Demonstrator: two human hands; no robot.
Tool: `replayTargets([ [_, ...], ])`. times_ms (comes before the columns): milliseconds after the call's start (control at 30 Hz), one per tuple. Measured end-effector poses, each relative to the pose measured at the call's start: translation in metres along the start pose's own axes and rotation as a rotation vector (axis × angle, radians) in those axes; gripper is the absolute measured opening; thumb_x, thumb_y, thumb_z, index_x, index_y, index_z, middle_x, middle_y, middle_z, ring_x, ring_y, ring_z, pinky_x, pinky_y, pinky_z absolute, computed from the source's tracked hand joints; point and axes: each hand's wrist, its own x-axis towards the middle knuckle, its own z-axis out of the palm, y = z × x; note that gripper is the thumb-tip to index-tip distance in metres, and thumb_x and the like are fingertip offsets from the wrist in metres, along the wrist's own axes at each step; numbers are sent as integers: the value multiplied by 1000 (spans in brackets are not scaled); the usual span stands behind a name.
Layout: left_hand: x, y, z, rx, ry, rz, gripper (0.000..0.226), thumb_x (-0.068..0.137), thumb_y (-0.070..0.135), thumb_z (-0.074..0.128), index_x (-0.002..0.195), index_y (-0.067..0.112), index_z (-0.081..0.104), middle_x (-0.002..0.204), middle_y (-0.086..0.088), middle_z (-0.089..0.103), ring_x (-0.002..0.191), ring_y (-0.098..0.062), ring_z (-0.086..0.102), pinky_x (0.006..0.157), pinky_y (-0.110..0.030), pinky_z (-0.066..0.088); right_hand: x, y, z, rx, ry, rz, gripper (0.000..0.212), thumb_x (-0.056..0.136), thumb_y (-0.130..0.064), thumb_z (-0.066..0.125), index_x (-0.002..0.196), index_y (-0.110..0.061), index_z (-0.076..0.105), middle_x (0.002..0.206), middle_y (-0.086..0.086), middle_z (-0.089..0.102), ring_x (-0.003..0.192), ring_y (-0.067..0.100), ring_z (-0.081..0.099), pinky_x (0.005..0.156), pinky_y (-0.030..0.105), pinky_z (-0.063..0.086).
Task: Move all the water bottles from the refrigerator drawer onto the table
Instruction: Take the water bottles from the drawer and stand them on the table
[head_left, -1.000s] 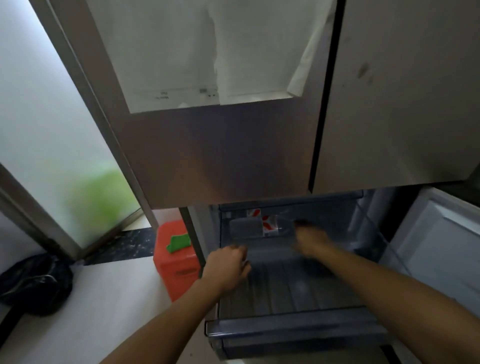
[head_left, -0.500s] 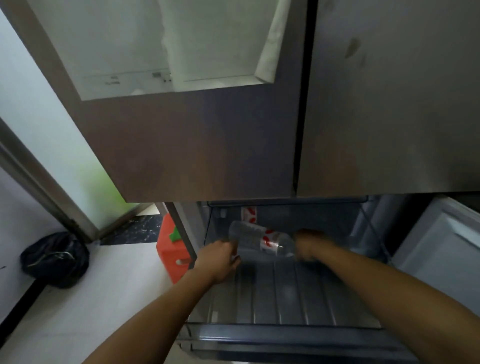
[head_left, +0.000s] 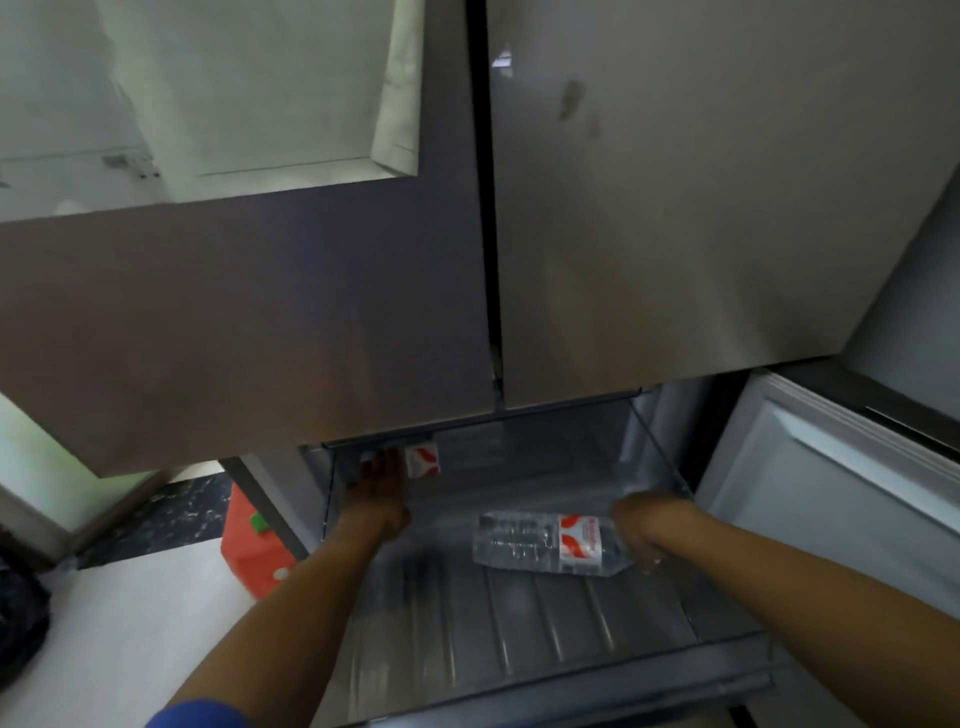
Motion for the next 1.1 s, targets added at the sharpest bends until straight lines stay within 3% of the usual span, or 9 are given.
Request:
replayTargets([
  [200, 54, -12, 13, -42, 153, -13, 65, 86, 27, 48, 144, 4, 27, 145, -21, 39, 131, -38, 40, 109, -46, 34, 16, 1, 10, 16, 52, 26, 54, 76, -22, 79, 123, -7, 59, 118, 9, 66, 101, 24, 65, 83, 32, 53],
  [333, 53, -1, 24, -35, 149, -93, 57, 97, 35, 34, 147, 9, 23, 143, -20, 41, 129, -37, 42, 109, -42, 33, 16, 3, 16, 76, 102, 33, 56, 74, -21, 79, 124, -9, 56, 119, 9, 64, 101, 25, 64, 84, 32, 53],
  [467, 25, 7, 13, -46, 56, -54, 51, 103, 34, 16, 147, 10, 27, 143, -24, 43, 131, -37, 42, 109, -39, 32, 4, 0, 13, 117, 111, 43, 61, 74, -24, 79, 128, -12, 53, 120, 9, 63, 99, 24, 62, 88, 34, 53],
  [567, 2, 10, 5, -41, -117, 58, 63, 101, 36, 34, 151, 10, 7, 152, -18, 30, 137, -33, 36, 112, -39, 29, -16, -2, 6, 219, 69, -6, 58, 75, -21, 78, 128, -14, 54, 116, 9, 64, 90, 23, 59, 84, 32, 50],
  [667, -23, 11, 4, -177, -265, 133, 68, 92, 51, 42, 143, 9, 29, 147, -16, 41, 131, -30, 44, 109, -37, 36, -33, 2, 7, 405, 36, -54, 35, 73, -24, 79, 104, -19, 64, 99, 3, 67, 84, 19, 62, 81, 31, 54],
  [733, -44, 13, -5, -149, -214, 117, 74, 95, 42, 45, 149, 4, 11, 141, -19, 47, 125, -33, 50, 102, -37, 40, -43, 7, 11, 593, 67, -74, 20, 70, -26, 81, 79, -24, 63, 82, -4, 66, 79, 17, 64, 75, 30, 55],
  [833, -70, 6, -15, -89, -167, 145, 81, 96, 34, 47, 151, 13, -8, 136, -23, 50, 117, -36, 55, 95, -40, 43, -57, 7, 13, 795, 171, -57, 26, 63, -31, 85, 74, -26, 63, 72, -9, 65, 74, 15, 63, 69, 29, 53],
  [967, -95, -7, -30, -106, -39, 212, 65, 97, 34, 41, 149, 15, 7, 123, -21, 58, 101, -37, 61, 82, -41, 48, -77, -4, 11, 937, 316, -43, 35, 62, -33, 85, 85, -31, 58, 92, -5, 65, 85, 13, 61, 69, 25, 49],
  [1100, -118, -9, -47, -122, 179, 278, 39, 98, 38, 38, 127, 13, 32, 98, -13, 67, 83, -35, 65, 68, -41, 52, -91, -20, -1, 1111, 506, -58, 29, 76, -44, 76, 85, -29, 53, 91, -1, 64, 83, 12, 61, 70, 29, 50],
])
